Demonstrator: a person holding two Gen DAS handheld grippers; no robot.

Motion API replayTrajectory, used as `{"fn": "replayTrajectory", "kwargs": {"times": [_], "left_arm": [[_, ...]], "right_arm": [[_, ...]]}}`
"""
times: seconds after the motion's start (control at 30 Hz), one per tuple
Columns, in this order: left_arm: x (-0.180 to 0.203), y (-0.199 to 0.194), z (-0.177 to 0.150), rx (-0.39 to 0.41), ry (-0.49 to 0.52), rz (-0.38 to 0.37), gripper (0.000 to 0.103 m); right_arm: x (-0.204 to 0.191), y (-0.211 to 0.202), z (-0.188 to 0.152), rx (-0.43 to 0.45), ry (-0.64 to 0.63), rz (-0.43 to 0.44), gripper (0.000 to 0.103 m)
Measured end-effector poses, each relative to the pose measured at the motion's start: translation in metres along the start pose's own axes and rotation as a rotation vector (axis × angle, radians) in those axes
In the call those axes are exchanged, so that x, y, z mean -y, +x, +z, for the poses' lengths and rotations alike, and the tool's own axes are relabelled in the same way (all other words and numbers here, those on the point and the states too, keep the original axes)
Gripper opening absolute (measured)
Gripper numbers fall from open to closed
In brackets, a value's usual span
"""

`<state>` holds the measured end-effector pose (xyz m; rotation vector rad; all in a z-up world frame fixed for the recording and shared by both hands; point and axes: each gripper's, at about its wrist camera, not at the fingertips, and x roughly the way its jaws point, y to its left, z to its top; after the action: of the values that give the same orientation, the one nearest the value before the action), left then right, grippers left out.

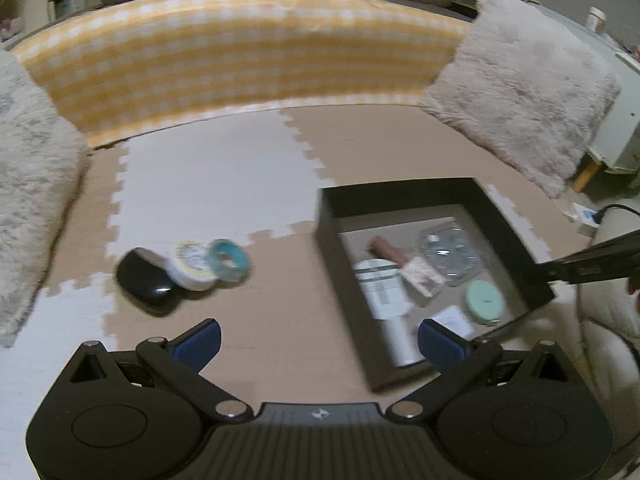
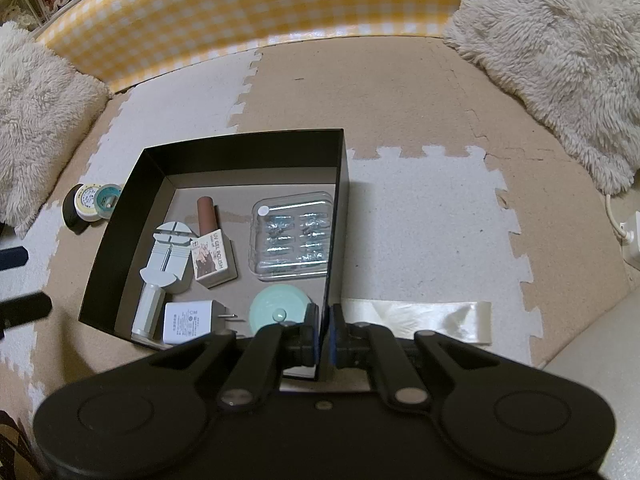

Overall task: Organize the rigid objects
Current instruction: 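Return the left gripper and grasp the black earbud case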

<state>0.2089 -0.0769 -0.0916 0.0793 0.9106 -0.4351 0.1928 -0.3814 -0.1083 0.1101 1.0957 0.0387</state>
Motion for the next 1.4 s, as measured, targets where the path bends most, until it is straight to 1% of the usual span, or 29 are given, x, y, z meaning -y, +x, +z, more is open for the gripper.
{"fn": "replayTrajectory", "kwargs": {"times": [0.13,0.23,0.33,0.43,0.53,0.7,0.9,1.07,1.17,1.27,1.4], "left_arm": [[-0.026,0.006,-0.003,0.021,0.035,0.041,0.103],[-0.048,0.013,-0.006,0.016,0.062,0.047,0.103],[-0.068,0.022,-0.008,0.019,0.083,0.038,0.103],[-0.086,0.033,-0.009,0.026,0.136,0.032,0.103],[-0.099,0.045,-0.009,0.023,0.19,0.021,0.103],[-0.117,0.068,-0.004,0.03,0.229,0.015,0.103],[-0.135,0.091,0.009,0.065,0.244,-0.007,0.103],[-0.142,0.108,0.022,0.079,0.223,-0.034,0.103],[-0.14,0.112,0.021,0.064,0.207,-0.063,0.103],[-0.135,0.108,0.016,0.045,0.215,-0.078,0.103],[-0.132,0.103,0.01,0.004,0.147,-0.107,0.102]], "right_arm": [[-0.001,0.0,0.0,0.0,0.0,-0.001,0.006],[-0.001,0.0,0.0,-0.001,-0.004,-0.003,0.006],[-0.003,0.0,0.0,-0.002,-0.013,-0.007,0.006],[-0.003,0.0,0.001,-0.003,-0.015,-0.01,0.006],[-0.005,0.002,0.001,-0.01,-0.022,-0.018,0.006],[-0.008,0.003,0.0,-0.018,-0.038,-0.031,0.006],[-0.011,0.004,0.001,-0.025,-0.054,-0.046,0.006],[-0.013,0.004,0.001,-0.028,-0.064,-0.054,0.006],[-0.013,0.004,0.001,-0.027,-0.066,-0.056,0.006],[-0.014,0.004,0.001,-0.028,-0.068,-0.058,0.006],[-0.016,0.005,0.0,-0.029,-0.076,-0.067,0.006]]}}
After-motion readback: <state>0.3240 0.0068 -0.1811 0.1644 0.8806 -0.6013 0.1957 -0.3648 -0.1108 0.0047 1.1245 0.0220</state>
